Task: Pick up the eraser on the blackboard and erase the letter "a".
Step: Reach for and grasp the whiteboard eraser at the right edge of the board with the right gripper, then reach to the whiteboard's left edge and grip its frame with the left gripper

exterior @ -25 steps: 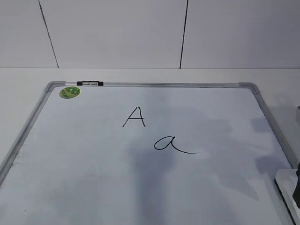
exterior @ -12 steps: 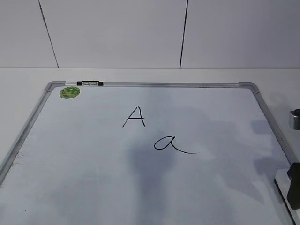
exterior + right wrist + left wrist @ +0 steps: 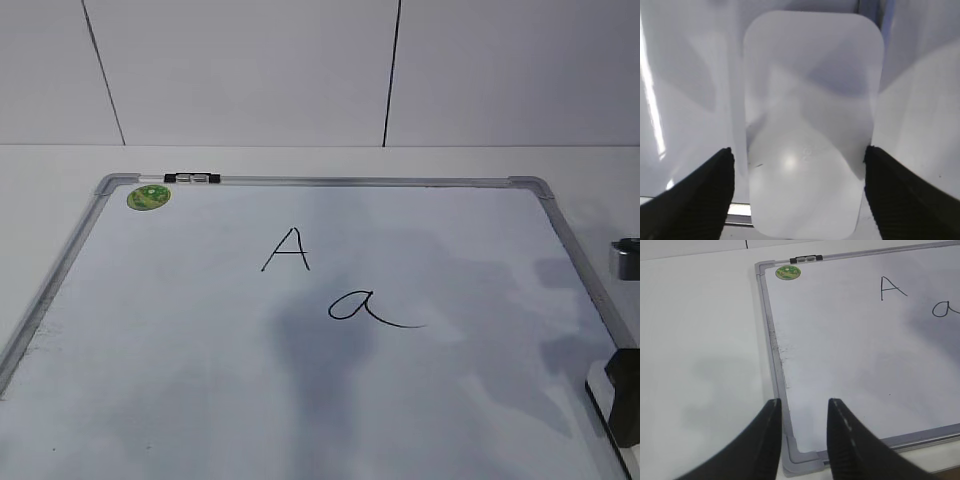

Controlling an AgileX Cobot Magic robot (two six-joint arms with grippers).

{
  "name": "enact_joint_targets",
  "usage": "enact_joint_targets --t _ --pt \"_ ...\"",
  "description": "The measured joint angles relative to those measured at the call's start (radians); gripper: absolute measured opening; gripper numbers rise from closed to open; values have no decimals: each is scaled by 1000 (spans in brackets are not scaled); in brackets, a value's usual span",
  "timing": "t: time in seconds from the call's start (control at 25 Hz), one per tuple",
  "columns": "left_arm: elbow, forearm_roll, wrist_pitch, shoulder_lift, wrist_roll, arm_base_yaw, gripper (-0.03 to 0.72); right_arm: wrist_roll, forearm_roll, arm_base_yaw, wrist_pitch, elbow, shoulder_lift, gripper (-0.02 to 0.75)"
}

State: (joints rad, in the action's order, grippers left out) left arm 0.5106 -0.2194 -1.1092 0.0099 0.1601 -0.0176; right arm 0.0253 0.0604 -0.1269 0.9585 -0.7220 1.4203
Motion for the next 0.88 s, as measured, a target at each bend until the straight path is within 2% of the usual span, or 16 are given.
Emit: enact_joint_targets --t 0.88 --pt "0 0 0 0 0 0 235 4 -4 0 -31 -2 72 635"
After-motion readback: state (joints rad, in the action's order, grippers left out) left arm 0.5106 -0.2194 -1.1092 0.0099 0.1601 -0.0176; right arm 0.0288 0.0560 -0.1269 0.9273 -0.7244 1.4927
